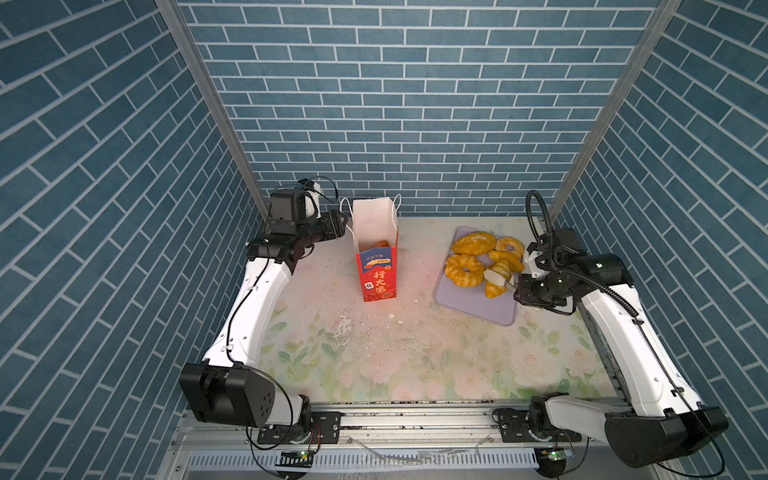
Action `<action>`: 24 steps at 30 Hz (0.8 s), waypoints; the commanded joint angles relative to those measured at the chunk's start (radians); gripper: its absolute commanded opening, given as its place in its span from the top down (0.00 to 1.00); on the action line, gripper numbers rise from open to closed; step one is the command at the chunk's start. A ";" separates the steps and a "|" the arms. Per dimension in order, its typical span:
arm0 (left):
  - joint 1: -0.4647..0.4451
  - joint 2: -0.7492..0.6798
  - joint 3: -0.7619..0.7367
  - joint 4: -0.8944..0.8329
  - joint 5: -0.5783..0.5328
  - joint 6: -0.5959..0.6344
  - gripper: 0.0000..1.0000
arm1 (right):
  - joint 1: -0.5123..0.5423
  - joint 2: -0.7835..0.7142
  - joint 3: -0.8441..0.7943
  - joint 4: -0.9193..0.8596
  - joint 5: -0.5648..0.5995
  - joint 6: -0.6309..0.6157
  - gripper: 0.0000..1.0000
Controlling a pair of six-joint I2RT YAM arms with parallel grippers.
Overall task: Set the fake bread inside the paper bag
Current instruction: 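Close the tongs on the croissant and lift it toward the bag, then carry the croissant with the right gripper's tongs over the bag opening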
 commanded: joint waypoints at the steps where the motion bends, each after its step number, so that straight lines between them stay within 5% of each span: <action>1: -0.006 -0.005 0.025 0.004 0.002 0.006 0.36 | 0.001 -0.033 0.071 0.014 -0.058 -0.050 0.81; 12: -0.007 -0.015 0.010 0.004 -0.022 0.010 0.36 | 0.029 0.024 0.227 0.159 -0.162 -0.079 0.84; 24: -0.021 -0.016 -0.014 0.011 -0.032 0.010 0.36 | 0.240 0.320 0.630 0.277 -0.106 -0.227 0.83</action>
